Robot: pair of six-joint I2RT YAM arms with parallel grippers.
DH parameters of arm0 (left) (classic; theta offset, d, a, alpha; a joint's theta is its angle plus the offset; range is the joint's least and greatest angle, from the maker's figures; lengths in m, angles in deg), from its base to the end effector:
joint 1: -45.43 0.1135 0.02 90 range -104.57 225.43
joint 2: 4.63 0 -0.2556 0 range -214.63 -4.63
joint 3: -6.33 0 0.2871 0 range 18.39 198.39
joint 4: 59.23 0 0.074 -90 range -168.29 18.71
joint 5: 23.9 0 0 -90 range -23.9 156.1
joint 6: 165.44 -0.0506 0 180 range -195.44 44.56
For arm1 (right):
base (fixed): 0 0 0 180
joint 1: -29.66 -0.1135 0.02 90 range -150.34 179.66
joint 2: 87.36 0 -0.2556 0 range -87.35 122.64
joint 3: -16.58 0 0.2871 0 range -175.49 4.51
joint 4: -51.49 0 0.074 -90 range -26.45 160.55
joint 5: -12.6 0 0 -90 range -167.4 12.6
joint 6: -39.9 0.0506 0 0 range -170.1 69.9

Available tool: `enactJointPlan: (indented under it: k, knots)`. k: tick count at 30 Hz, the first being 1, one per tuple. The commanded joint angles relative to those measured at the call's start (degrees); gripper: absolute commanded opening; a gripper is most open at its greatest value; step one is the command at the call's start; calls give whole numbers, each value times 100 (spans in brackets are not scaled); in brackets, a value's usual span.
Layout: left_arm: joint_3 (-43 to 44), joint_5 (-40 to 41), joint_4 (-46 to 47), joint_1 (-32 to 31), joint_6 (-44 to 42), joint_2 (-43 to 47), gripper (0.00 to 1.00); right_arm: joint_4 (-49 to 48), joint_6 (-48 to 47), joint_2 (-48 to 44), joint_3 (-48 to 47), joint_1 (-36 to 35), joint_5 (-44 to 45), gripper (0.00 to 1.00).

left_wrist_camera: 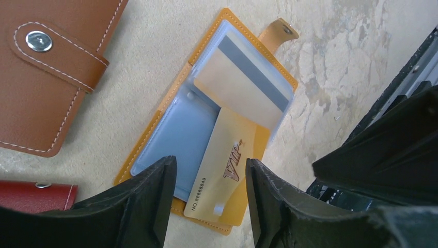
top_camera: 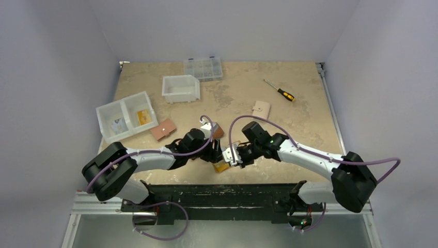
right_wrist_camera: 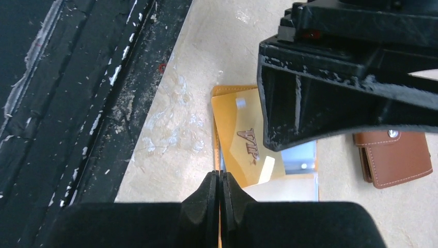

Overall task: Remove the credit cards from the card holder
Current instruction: Pick up the credit card from the card holder.

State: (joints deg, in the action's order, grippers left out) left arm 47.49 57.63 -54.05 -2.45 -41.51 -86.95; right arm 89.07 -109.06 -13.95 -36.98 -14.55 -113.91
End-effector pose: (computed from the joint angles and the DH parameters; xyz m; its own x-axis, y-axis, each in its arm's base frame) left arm 0.1973 -0.2293 0.1050 -0.7811 0.0406 -0.6231 0.4551 0.7203 -0.5235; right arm 0.1788 0.2160 0.1643 0.3654 -0.6053 -0.7072 -0.9249 -0.3216 -0.2027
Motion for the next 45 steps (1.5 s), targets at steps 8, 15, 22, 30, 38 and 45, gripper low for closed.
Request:
enactJointPlan:
  k: [8, 15, 22, 30, 38, 45]
  knots:
    - [-201, -529, 669, 147, 266, -209, 55, -1038, 626, 522, 95, -742, 1459, 0]
    - [-340, -611, 893, 140, 472, -431, 56, -1173, 687, 808, 104, -884, 1937, 0]
    - [-323, -573, 709, 155, 659, -463, 56, -947, 621, 1151, 53, -1005, 2131, 0]
    - [-282, -751, 146, 188, 1000, -482, 56, -824, 601, 1350, 27, -1046, 2261, 0]
    - [-281, -421, -738, 186, 699, -197, 56, -762, 596, 1341, 19, -1046, 2282, 0]
    - [-527, -329, -978, 180, 773, 276, 56, -718, 552, 1223, 25, -1046, 2103, 0]
